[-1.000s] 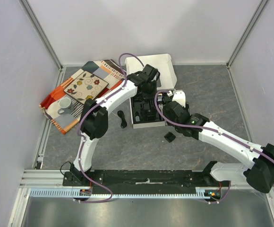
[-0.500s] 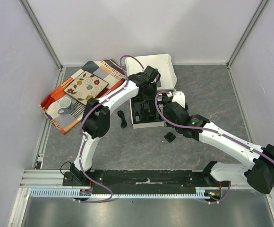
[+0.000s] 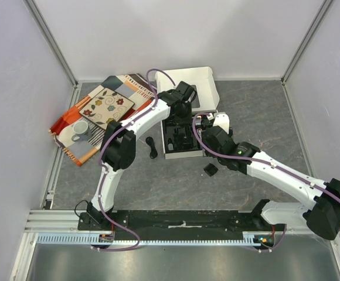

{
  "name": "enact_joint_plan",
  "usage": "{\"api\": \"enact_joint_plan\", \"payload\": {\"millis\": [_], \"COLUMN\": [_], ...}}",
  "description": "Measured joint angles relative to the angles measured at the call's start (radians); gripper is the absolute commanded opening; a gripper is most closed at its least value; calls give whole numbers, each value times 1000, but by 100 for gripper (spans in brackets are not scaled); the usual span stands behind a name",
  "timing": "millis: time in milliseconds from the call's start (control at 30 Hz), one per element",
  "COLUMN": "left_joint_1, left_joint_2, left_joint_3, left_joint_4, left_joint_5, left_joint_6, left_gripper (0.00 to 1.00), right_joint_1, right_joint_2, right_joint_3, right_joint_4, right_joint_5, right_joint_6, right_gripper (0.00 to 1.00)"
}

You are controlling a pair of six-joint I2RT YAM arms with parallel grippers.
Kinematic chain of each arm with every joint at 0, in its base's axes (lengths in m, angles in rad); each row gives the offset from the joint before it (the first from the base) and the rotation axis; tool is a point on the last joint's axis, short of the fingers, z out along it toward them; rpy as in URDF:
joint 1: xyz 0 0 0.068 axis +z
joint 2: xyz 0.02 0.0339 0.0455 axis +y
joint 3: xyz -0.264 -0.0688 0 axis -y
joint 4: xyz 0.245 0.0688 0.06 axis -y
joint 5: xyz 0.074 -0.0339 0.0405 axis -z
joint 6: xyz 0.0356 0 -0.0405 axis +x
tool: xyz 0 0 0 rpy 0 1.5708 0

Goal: Sort the hair-cutting tools

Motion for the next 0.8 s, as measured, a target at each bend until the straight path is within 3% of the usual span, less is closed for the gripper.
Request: {"api": "enact_joint_plan", "payload": {"millis": [800], "left_joint_1": [0], "left_joint_2": [0], "left_joint_3": [-12], "left_joint_4": [5], "left_joint_5": [9], "left_joint_6": [-3], "left_gripper": [15], "right_joint_1": [0], "right_joint_2": [2], "right_joint_3": [-19], "right_joint_4": [5], "right_joint_5": [-20], "right_joint_6": [2], "right_gripper": [73]}}
